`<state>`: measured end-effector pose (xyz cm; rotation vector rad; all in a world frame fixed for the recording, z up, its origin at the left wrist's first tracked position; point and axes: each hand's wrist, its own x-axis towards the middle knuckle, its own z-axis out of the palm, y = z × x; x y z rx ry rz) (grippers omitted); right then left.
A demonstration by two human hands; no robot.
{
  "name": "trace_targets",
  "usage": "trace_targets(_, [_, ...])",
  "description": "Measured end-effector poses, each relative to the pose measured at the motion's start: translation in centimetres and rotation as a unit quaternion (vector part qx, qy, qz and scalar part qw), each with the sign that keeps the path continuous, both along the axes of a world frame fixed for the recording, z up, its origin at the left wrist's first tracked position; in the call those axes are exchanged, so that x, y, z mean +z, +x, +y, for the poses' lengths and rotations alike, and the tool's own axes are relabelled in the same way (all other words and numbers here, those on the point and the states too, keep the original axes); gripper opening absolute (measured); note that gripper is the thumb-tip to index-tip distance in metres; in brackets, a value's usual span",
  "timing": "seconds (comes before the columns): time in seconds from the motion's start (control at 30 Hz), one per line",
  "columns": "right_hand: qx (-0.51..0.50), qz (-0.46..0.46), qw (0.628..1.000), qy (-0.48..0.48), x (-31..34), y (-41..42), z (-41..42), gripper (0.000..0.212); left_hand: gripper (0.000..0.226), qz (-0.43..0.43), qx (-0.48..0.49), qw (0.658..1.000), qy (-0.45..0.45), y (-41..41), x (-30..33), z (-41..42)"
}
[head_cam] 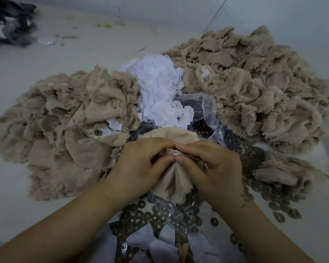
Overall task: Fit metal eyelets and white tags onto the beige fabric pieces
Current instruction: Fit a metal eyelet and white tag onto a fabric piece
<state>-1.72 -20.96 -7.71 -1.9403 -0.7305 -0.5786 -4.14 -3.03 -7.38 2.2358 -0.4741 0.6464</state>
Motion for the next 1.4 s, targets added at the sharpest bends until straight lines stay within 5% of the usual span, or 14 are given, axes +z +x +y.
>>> trace_targets(0.23, [0.004, 0.009, 1.000, 0.016, -0.3, 0.2, 0.1, 0.019, 0.032, -0.048, -0.006, 0.990, 0.130, 0.3, 0.3, -0.2])
trace_targets(0.77, [-0.021, -0.005, 1.000, 0.018, -0.1, -0.1, 0.0, 0.011, 0.021, -0.160, -0.003, 0.976, 0.147, 1.4, -0.5, -0.8])
trace_targets(0.93, [-0.123, 0.096, 0.987, 0.050, 1.2, 0.3, -1.1, 0.011, 0.012, -0.212, -0.056, 0.966, 0.136, 1.7, -0.5, 0.4])
trace_targets(1.03, [-0.153, 0.234, 0.960, 0.033, 1.8, 0.8, -1.2, 0.016, 0.015, -0.219, -0.035, 0.970, 0.097, 1.4, 0.1, 0.9])
trace_targets(1.13, [-0.050, 0.378, 0.924, 0.019, 2.6, 0.7, -0.8, 0.036, 0.013, -0.239, -0.016, 0.969, 0.060, 0.9, 1.3, 0.7])
trace_targets(1.27, [0.081, 0.600, 0.758, 0.240, 3.5, 0.5, 0.2, 0.022, 0.014, -0.251, -0.028, 0.967, 0.043, 0.4, 2.1, 0.5])
trace_targets(1.33, [0.115, 0.658, 0.681, 0.299, 3.9, 0.6, 0.2, 0.034, 0.015, -0.246, -0.034, 0.968, 0.031, 0.2, 2.1, 0.8])
trace_targets(1.4, [0.138, 0.677, 0.654, 0.308, 4.2, 0.5, 0.4, 0.040, 0.015, -0.226, -0.015, 0.974, -0.015, 0.0, 2.0, 1.1])
